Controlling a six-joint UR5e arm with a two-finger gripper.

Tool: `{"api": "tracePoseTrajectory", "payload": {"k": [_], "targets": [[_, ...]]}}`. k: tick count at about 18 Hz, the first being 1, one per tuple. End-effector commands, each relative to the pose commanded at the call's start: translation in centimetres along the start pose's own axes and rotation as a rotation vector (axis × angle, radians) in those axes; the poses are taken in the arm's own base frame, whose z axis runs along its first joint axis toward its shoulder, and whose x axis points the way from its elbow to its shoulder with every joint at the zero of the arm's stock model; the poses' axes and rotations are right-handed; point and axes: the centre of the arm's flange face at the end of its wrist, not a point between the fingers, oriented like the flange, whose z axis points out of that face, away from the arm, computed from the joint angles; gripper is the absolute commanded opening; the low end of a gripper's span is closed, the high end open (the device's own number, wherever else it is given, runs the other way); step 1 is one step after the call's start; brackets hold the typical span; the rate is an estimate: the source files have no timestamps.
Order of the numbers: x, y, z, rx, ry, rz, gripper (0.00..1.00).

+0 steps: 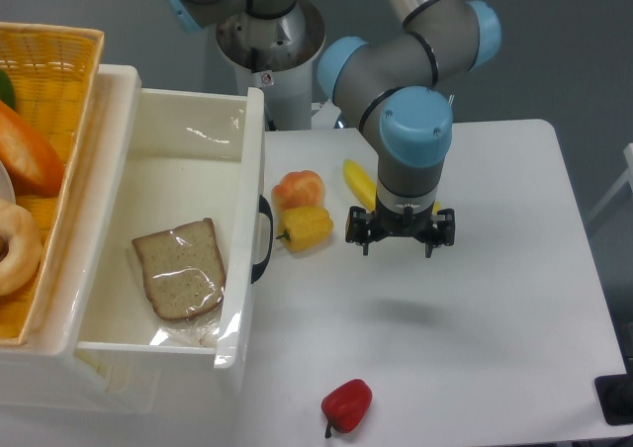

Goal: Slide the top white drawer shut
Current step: 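Move the open gripper toward the front face of the open white drawer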

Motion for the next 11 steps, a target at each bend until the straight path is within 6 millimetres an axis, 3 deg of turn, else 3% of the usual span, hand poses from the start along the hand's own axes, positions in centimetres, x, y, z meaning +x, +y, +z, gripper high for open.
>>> {"api": "tracePoseTrajectory", "payload": {"k": [6,11], "targets": [[3.2,-1.2,1.5,0.035,0.13,-0.163,1.0],[5.6,-0.7,2.6,-0.002,0.185,-0.153,1.0]]}}
